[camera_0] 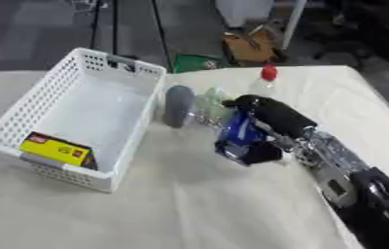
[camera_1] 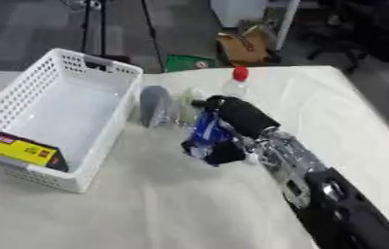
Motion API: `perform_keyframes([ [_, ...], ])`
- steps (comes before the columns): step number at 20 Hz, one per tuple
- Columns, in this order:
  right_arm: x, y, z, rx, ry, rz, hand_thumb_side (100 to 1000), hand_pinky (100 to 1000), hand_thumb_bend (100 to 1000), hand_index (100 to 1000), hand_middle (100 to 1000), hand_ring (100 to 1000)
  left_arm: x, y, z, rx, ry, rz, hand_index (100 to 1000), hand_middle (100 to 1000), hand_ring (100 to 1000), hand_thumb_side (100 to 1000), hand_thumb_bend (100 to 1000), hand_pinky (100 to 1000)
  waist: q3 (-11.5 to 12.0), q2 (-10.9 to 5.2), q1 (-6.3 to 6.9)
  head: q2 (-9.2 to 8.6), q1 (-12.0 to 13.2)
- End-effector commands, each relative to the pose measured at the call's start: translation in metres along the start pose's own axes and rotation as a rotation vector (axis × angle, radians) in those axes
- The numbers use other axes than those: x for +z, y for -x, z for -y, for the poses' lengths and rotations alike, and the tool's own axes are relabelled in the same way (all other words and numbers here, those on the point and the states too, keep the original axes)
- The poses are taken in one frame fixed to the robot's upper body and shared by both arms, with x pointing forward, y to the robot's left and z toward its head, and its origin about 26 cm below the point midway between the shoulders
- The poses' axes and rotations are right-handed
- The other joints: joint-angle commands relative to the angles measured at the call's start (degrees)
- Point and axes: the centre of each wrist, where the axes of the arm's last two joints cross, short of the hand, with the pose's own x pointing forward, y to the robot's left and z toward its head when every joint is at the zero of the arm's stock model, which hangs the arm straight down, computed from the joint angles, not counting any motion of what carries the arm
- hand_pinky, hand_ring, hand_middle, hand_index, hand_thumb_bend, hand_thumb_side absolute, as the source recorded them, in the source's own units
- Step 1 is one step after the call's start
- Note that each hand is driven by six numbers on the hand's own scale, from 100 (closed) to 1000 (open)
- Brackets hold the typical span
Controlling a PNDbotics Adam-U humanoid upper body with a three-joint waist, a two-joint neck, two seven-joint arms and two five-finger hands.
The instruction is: Pick up objects on the table and place them in the box.
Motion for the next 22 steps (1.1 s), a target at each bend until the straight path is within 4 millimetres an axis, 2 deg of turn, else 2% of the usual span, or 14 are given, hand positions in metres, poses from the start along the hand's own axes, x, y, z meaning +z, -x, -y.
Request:
perform_keyframes([
  [1,-0.007,-0.001,0.025,0.037,0.053,0.028,833,879,301,943,440,917,-0.006,-0.004,0.001,-0.002,0.017,0.022,771,790,710,639,100,732,0.1,-1.39,0.03,0.2,0.1],
  [5,-0.023,-0.008,0.045,0.072,0.08,0.068,855,878,280,943,439,913,-0.006,-0.004,0.001,0.0,0.016,0.019,771,790,710,639,100,732,0.1,-1.72,-0.04,0.39,0.3],
  [13,-0.057,-0.036,0.09,0.125,0.148,0.166,884,875,258,942,431,907,-0.006,-0.004,0.002,0.006,0.015,0.017,772,789,710,638,100,732,0.6,-2.23,0.12,0.5,0.1],
  [22,-0.082,-0.071,0.119,0.125,0.198,0.228,890,874,253,937,406,902,-0.005,-0.004,0.003,0.012,0.018,0.013,772,790,711,638,100,733,1.7,-2.4,-0.03,0.51,-0.1],
])
